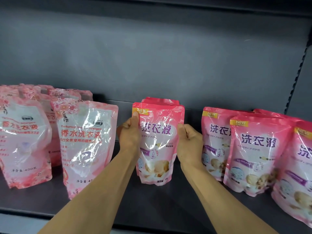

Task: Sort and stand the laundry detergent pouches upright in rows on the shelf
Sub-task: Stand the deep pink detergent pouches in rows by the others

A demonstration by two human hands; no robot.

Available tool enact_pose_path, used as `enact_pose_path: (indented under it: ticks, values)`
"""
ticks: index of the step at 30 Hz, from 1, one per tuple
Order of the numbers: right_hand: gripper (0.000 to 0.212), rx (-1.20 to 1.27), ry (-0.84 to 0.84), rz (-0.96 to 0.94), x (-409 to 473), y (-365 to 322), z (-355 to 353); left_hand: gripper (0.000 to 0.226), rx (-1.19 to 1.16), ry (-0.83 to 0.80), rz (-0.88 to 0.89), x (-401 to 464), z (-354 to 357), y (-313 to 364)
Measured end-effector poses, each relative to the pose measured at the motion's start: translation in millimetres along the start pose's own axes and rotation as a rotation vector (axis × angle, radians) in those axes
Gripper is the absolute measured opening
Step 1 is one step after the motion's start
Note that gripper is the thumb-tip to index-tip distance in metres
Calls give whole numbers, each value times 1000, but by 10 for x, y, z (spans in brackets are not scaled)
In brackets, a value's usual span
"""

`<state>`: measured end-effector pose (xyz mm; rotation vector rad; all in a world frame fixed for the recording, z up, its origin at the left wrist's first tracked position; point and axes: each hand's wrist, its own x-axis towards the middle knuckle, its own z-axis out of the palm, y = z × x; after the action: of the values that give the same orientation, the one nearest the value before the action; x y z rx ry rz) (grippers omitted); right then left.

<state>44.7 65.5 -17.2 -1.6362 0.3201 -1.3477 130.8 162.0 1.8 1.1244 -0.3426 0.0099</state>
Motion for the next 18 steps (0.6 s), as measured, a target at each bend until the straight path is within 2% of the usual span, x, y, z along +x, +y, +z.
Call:
enact_pose_path:
  ticks: [5, 18]
  values:
    - [36, 55, 25, 17, 4, 40, 4, 51, -22, -15, 3, 34, -5, -1]
    - [37, 91, 8, 28, -31, 3, 2, 38, 76, -131, -14, -21, -127, -93]
